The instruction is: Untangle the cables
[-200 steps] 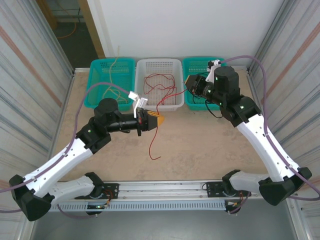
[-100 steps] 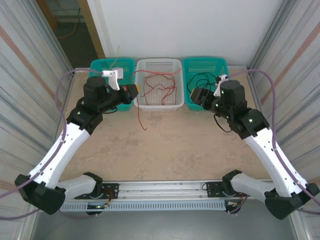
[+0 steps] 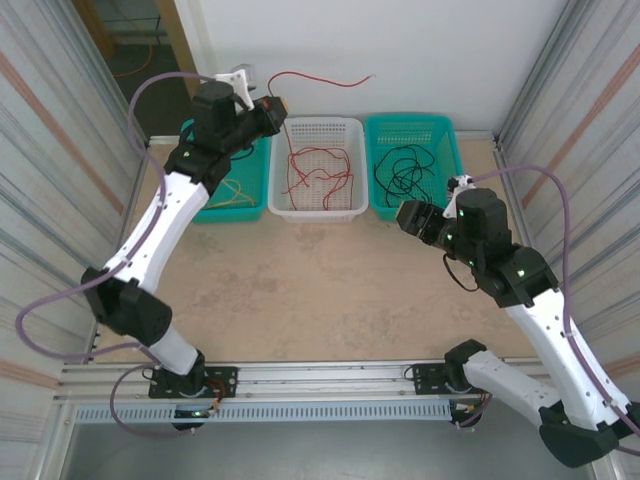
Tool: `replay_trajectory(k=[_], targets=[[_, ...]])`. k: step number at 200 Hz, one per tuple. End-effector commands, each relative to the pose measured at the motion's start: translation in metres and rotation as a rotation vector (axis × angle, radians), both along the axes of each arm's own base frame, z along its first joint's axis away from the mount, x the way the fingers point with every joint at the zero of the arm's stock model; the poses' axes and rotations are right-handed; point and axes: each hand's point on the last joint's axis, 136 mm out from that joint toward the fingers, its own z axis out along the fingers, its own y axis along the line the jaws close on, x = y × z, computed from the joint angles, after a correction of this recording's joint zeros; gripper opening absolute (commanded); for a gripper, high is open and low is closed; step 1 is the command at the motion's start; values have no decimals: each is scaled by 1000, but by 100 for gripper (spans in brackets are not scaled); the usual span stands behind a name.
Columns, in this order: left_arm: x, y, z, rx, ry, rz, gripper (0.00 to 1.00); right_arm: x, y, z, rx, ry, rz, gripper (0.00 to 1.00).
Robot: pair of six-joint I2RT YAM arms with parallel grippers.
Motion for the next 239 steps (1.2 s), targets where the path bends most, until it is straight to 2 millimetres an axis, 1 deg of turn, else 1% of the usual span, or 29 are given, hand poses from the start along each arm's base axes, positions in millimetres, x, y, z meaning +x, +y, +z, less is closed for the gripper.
replay_trajectory(k=[1,10,18,28,41,51,60,65,75,82,96,110,123,138,140,143,149,154,161,169,194,213,227,239], targets=[[25,-8,8,-12,-35,7,0,-5,-8,-4,-32,-6,-13,65],[36,-16,-2,-9,-32,-7,0,-6,-9,-4,-35,-8,-11,65],[47,-18,-11,-7,-19,2,1,-7,-10,-5,-38,-7,-12,65],[59,-19,-26,-1,13,16,10,-7,-11,-5,-45,-7,-13,65],[70,-20,-44,8,52,23,21,-8,-13,-4,-56,-10,-16,65],[75,-23,-56,11,76,20,32,-9,-15,-3,-64,-15,-20,65],[78,-26,-66,18,93,11,45,-10,-17,-1,-70,-22,-25,65],[79,-26,-71,21,104,8,54,-10,-18,0,-74,-27,-28,65],[81,-29,-82,30,131,2,68,-11,-20,2,-83,-32,-32,65],[81,-29,-88,38,144,1,73,-11,-21,4,-89,-35,-32,65],[79,-25,-92,48,156,16,79,-12,-21,7,-96,-44,-29,65],[75,-21,-84,47,135,25,82,-12,-22,9,-104,-51,-27,66],[67,-18,-72,48,110,27,84,-11,-23,11,-113,-55,-29,66],[52,-12,-51,63,68,22,84,-10,-23,15,-122,-68,-27,66],[51,-11,-51,66,67,22,84,-10,-23,15,-126,-67,-27,66],[46,-9,-45,68,54,24,84,-9,-23,16,-127,-71,-27,66],[40,-5,-41,73,45,27,84,-9,-24,18,-130,-78,-28,66],[31,-1,-35,76,29,28,84,-8,-24,19,-134,-84,-29,67],[21,3,-29,84,14,28,84,-8,-25,21,-138,-92,-33,68],[9,8,-27,91,7,27,84,-7,-26,22,-145,-98,-39,68],[-31,22,-36,118,20,11,84,-2,-25,24,-152,-110,-41,69],[-58,32,-51,154,38,-5,83,3,-20,24,-151,-108,-26,70],[-76,39,-61,182,64,-15,81,13,-13,19,-180,-97,0,73],[-93,40,-71,198,91,-45,77,27,-9,13,-220,-62,21,70]])
